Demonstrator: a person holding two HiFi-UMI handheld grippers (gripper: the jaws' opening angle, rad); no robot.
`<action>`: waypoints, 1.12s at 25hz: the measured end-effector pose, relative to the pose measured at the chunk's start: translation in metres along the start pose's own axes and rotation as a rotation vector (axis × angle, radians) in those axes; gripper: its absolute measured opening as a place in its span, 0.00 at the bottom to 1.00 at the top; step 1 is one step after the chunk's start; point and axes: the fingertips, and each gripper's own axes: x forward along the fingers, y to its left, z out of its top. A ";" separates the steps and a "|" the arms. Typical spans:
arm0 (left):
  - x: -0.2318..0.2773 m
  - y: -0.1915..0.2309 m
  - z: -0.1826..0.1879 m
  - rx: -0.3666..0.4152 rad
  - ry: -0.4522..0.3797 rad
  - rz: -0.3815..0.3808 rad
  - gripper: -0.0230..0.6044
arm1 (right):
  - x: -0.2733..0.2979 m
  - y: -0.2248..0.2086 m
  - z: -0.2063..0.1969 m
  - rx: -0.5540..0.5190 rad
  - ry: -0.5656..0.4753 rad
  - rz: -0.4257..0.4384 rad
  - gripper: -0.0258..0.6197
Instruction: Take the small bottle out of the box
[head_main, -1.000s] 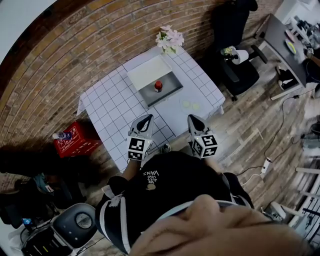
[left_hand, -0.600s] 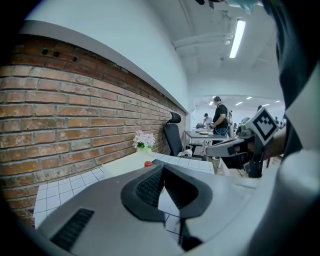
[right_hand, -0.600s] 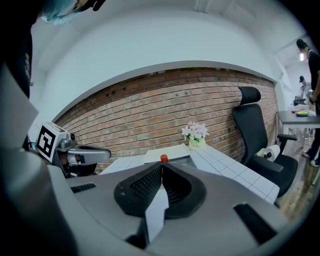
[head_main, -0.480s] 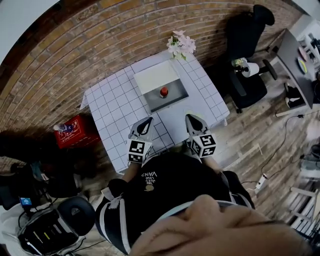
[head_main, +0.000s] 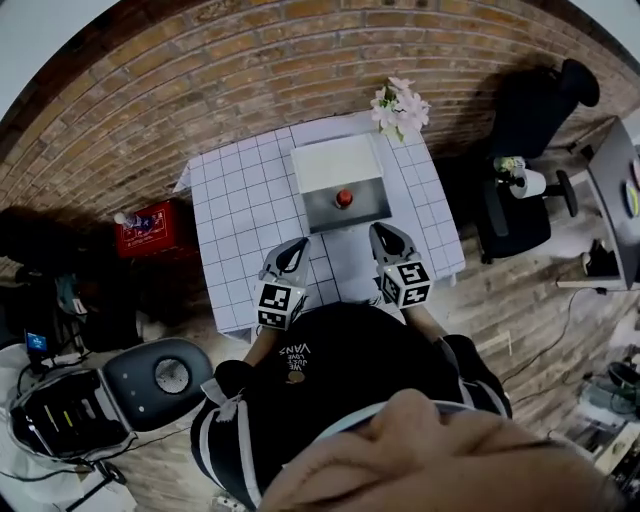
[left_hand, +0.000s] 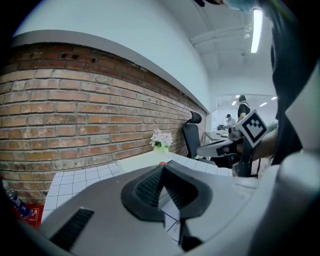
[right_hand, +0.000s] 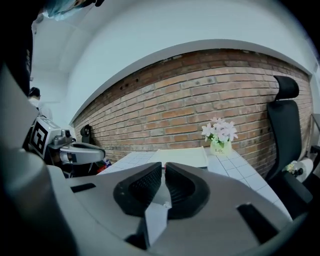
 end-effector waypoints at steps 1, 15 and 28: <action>0.000 0.001 0.000 -0.008 0.001 0.014 0.05 | 0.005 -0.001 0.002 -0.005 0.009 0.015 0.05; -0.003 0.018 -0.003 -0.082 0.000 0.168 0.05 | 0.069 -0.018 -0.001 -0.090 0.104 0.124 0.19; -0.021 0.035 -0.017 -0.144 0.008 0.331 0.05 | 0.118 -0.016 -0.029 -0.187 0.277 0.195 0.39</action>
